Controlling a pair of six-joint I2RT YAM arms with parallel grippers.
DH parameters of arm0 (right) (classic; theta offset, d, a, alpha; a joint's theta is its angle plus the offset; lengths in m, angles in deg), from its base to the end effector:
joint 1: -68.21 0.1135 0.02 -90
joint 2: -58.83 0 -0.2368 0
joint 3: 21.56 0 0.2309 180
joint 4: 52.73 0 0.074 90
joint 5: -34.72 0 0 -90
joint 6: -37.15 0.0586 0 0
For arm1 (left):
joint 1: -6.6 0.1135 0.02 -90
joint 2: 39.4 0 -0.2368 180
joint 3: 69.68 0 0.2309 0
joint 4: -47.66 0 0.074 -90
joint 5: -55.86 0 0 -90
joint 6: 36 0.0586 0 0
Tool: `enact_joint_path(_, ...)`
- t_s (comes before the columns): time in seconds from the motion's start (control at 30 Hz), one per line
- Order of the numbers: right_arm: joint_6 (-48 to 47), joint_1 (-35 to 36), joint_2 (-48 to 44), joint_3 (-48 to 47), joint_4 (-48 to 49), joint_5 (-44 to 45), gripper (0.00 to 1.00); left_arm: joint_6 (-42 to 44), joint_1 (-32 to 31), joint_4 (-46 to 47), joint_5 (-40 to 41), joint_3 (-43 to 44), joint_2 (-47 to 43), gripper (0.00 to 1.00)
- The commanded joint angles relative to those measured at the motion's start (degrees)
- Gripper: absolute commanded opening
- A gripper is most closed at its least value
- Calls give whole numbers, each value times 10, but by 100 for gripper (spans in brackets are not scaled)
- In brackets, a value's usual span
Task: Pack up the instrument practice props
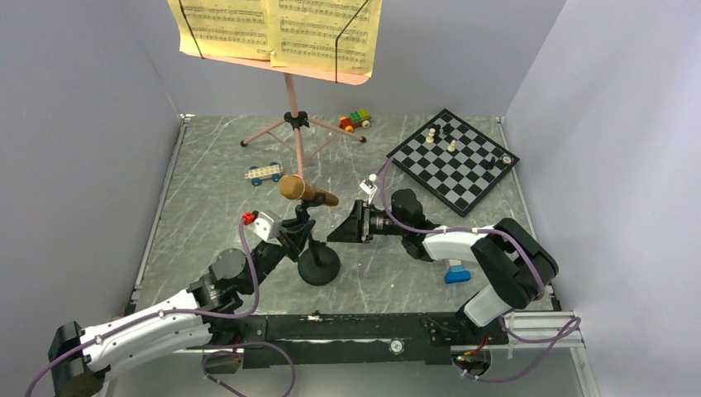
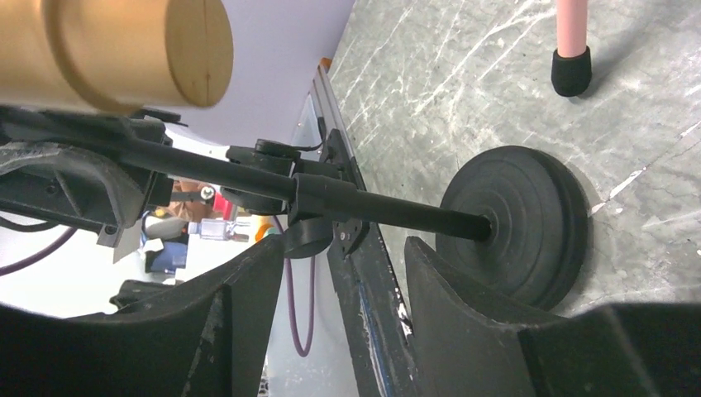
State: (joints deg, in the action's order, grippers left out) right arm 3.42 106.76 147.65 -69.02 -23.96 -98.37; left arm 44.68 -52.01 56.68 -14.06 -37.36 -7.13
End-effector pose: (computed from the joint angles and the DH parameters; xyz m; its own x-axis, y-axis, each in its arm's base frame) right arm 0.2116 0.2198 0.1722 -0.9068 0.0540 -0.4181 -0.4005 0.1994 0.8944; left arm 0.1099 -0.1416 0.2605 -0.0202 -0.2589 -0.9657 0.6302 0.7465 -0.2133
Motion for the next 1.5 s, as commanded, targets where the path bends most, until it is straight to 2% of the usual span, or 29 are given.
enact_joint_path(0.0, 3, -1, -14, -11, 31, -2, 60, -28, -13, -9, 55, -11, -17, 0)
enact_joint_path(0.17, -3, 10, 9, -44, 2, -2, 56, -26, -26, -3, 78, -7, -2, 0)
enact_joint_path(0.37, 12, 14, 29, -65, 14, 2, 53, -10, -51, 16, 106, 1, 28, 0)
enact_joint_path(0.63, 0, 21, 32, -79, -20, -2, 38, 6, -78, 21, 149, 7, 39, 0)
enact_joint_path(0.87, -32, 22, 23, -90, -95, -12, 45, 14, -96, 27, 183, 7, 45, 0)
enact_joint_path(1.0, -17, 22, 25, -83, -82, -22, 45, 23, -109, 40, 197, 6, 53, 0)
enact_joint_path(1.17, 21, 25, 33, -73, -30, -35, 38, 35, -127, 59, 213, 6, 71, 0)
enact_joint_path(1.37, 96, 25, 32, -35, 76, -46, 24, 42, -146, 66, 243, 10, 87, 0)
enact_joint_path(1.47, 78, 25, 11, -27, 60, -36, 15, 41, -149, 68, 255, 11, 96, 0)
